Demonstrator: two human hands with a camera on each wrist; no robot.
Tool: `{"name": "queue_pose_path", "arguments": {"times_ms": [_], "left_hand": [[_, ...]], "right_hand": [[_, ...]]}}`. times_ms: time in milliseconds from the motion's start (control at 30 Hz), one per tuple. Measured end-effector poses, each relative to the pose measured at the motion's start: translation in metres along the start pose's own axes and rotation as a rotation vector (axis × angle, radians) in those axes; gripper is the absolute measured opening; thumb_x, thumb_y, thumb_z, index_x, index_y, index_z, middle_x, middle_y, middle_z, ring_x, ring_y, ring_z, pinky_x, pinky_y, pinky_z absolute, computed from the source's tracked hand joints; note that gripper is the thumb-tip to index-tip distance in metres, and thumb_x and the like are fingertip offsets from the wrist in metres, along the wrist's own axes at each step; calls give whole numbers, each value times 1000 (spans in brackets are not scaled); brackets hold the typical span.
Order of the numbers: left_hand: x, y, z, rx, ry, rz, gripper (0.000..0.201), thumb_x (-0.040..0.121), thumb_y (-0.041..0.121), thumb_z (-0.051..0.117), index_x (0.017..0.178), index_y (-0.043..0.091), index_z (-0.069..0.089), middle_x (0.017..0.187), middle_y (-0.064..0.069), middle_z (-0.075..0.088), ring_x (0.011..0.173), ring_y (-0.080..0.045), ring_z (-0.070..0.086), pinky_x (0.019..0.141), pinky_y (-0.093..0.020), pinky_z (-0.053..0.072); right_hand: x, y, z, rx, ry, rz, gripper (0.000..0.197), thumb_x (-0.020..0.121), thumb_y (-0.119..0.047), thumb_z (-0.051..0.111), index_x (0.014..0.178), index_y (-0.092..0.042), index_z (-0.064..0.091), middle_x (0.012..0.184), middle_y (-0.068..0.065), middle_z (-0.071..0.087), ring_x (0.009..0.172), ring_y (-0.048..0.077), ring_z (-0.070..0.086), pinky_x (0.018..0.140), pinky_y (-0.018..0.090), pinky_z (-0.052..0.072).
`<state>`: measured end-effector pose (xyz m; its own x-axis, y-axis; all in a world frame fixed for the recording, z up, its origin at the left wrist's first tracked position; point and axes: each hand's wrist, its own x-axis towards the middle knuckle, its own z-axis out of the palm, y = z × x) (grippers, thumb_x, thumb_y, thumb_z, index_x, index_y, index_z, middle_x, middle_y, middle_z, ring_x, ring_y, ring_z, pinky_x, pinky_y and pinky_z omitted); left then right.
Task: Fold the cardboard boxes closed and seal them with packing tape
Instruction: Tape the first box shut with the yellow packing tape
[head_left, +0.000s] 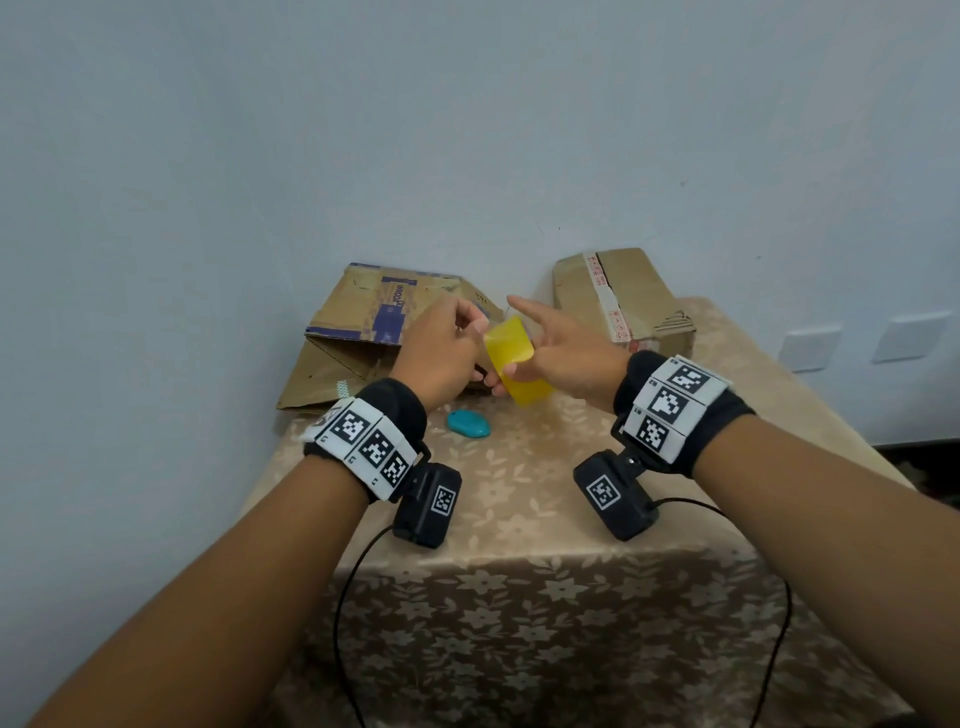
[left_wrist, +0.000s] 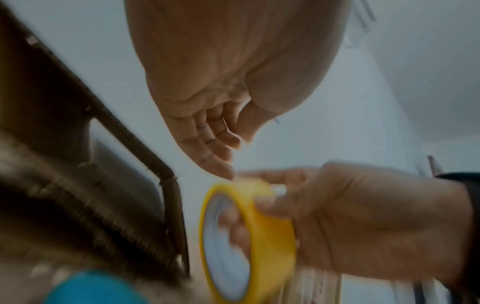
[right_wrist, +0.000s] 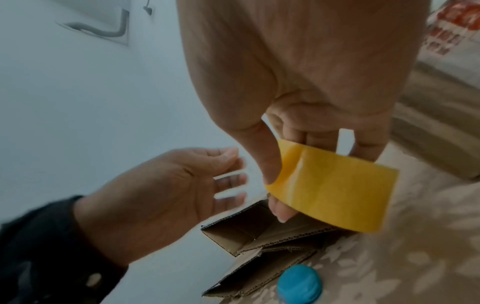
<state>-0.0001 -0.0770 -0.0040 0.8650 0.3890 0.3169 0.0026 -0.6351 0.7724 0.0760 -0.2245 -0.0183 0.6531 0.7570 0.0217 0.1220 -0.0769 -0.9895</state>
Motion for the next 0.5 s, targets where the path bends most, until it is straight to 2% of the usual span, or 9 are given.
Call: {"name": "queue_pose_path", "arguments": {"times_ms": [67,133,167,267,400,433,500], "left_hand": [[2,1,0,52,13,67,10,103,16,53,94,21,54,101,0,55,96,-24,61,73,-34,62],[3,0,0,84,31,95,14,102,17,54,91,25,53,99,4,55,100,-25,60,85,-49,58],[3,0,0,96,45,103,13,102,16,54,92,25,53,98,6,55,100,-24,59,87,-52,56],[2,-1,1,80,73,107,11,101,14,54,94,22,55,97,6,58,99,-21,59,88,-52,56],[-1,-1,3,-43,50,24,15,103,11,53,93,22,53,95,-5,70,95,-25,69,83,-46,61],[-2,0,2,-92,40,-13,13,103,11,53,95,20,53,94,-8,72,95,-26,71,81,-44,63],[-1,0,-1,-179,17,-52,6,98,9,60,98,15,57,97,-13,73,95,-27,73,82,-46,63]], "right_hand": [[-1,0,0,-23,1,15,77,98,8,58,160,-21,22,102,22,75,78,25,76,68,30,62],[1,1,-1,-23,8,39,72,98,7,59,158,-18,27,102,25,75,80,28,76,71,33,62],[2,0,-2,-26,3,59,70,98,7,59,156,-17,29,102,25,76,83,29,77,72,34,62],[0,-3,-3,-27,-32,103,56,99,6,58,146,-18,41,101,24,77,93,34,77,73,33,63],[-4,-1,-5,-16,-75,120,43,99,3,60,136,-17,50,101,22,77,98,37,76,74,34,64],[-5,1,-6,-2,-87,113,42,98,2,61,134,-17,52,102,21,77,98,37,76,75,36,64],[-6,5,-7,51,-94,90,43,96,4,62,134,-16,54,104,20,77,100,37,75,86,42,61]]}}
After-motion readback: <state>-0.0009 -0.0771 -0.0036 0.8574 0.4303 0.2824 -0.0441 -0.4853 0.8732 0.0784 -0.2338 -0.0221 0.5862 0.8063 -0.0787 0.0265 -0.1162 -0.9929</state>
